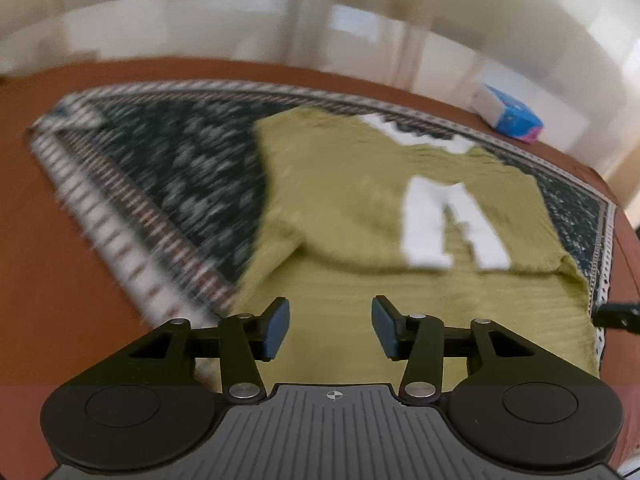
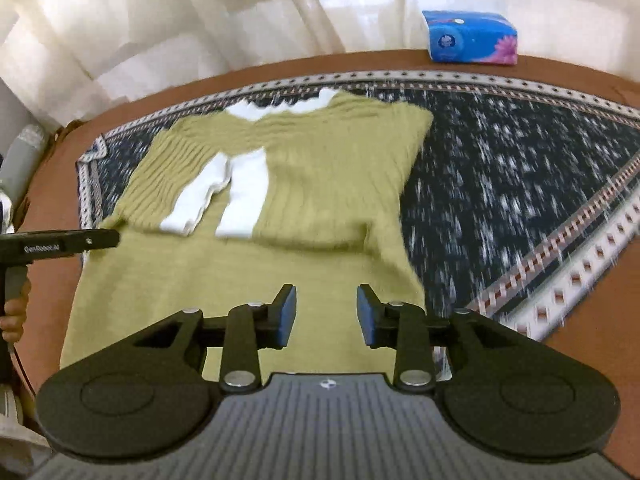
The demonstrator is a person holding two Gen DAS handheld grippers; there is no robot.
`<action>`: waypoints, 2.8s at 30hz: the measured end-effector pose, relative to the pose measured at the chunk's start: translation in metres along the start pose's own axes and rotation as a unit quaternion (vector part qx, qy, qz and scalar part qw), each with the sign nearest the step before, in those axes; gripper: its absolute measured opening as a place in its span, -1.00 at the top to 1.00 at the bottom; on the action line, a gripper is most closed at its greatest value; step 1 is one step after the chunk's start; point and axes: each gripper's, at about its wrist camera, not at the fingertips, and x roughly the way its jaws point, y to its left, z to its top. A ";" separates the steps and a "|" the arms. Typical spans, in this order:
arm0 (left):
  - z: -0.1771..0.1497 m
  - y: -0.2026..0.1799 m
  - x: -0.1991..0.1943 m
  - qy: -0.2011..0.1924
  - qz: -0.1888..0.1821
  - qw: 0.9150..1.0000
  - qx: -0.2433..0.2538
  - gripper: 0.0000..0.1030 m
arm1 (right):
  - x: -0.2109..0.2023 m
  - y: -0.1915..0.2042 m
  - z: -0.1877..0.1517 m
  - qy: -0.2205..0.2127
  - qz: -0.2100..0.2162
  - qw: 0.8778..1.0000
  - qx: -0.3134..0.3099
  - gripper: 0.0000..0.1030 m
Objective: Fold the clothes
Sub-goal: 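Grasp the sweater hem with both tools, then lift the hem with both tools and fold it toward the collar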
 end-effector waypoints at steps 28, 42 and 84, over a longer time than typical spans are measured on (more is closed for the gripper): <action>-0.132 0.017 -0.068 0.097 -0.028 0.993 -0.062 -0.43 | -0.039 0.014 -0.152 0.047 0.020 0.997 0.064 0.00; -0.140 0.004 -0.059 0.062 -0.033 0.992 -0.100 0.64 | -0.035 0.010 -0.154 0.029 0.058 0.992 0.112 0.82; -0.142 0.014 -0.060 0.051 -0.054 0.991 -0.109 -0.18 | -0.049 -0.004 -0.166 0.037 0.076 0.988 0.126 0.10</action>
